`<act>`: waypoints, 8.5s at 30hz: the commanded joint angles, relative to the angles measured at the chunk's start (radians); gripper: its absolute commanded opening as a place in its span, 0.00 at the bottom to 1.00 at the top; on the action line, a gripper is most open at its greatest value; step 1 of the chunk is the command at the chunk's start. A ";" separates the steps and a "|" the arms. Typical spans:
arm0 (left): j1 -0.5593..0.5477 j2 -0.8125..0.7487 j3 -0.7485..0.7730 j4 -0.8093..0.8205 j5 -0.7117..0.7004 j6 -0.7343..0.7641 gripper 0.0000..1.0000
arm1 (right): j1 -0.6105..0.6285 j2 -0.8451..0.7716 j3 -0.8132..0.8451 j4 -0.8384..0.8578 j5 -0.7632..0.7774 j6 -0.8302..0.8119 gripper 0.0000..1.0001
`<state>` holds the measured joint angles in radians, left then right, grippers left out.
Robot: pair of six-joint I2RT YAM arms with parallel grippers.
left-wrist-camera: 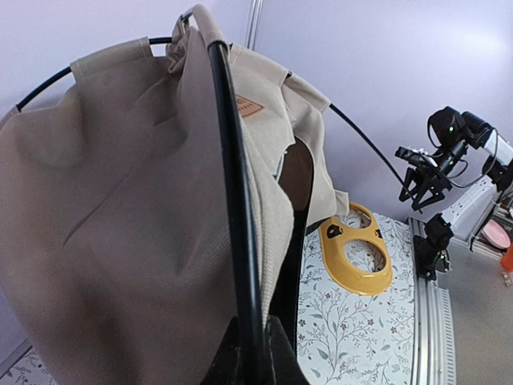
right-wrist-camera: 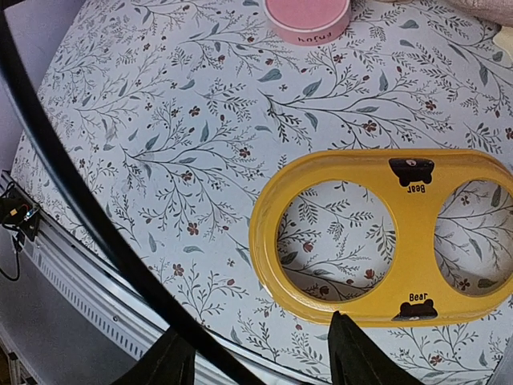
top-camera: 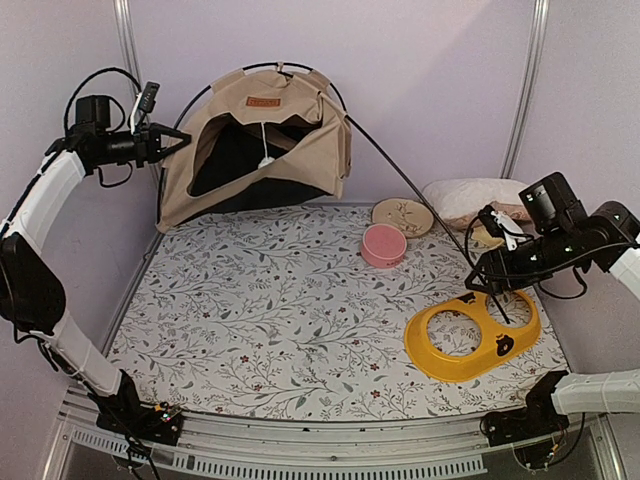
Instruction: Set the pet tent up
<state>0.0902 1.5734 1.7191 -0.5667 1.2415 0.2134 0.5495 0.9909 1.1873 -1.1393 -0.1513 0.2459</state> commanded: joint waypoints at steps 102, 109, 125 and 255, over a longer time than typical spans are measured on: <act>-0.766 0.080 -0.928 1.609 -1.607 -0.225 0.34 | 0.614 0.563 0.291 0.868 0.096 0.371 0.00; -0.761 0.127 -0.846 1.508 -1.643 -0.237 0.27 | 0.616 0.562 0.294 0.864 0.102 0.371 0.00; -0.756 0.130 -0.872 1.497 -1.700 -0.286 0.21 | 0.615 0.568 0.298 0.862 0.098 0.367 0.00; -1.384 -0.396 -1.463 1.731 -1.988 -0.237 0.00 | 0.532 1.000 0.495 1.207 0.117 0.255 0.00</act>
<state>-1.2987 1.1999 0.2298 1.1652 -0.8082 -0.0154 1.0882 1.9594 1.6943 0.0666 -0.1020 0.5446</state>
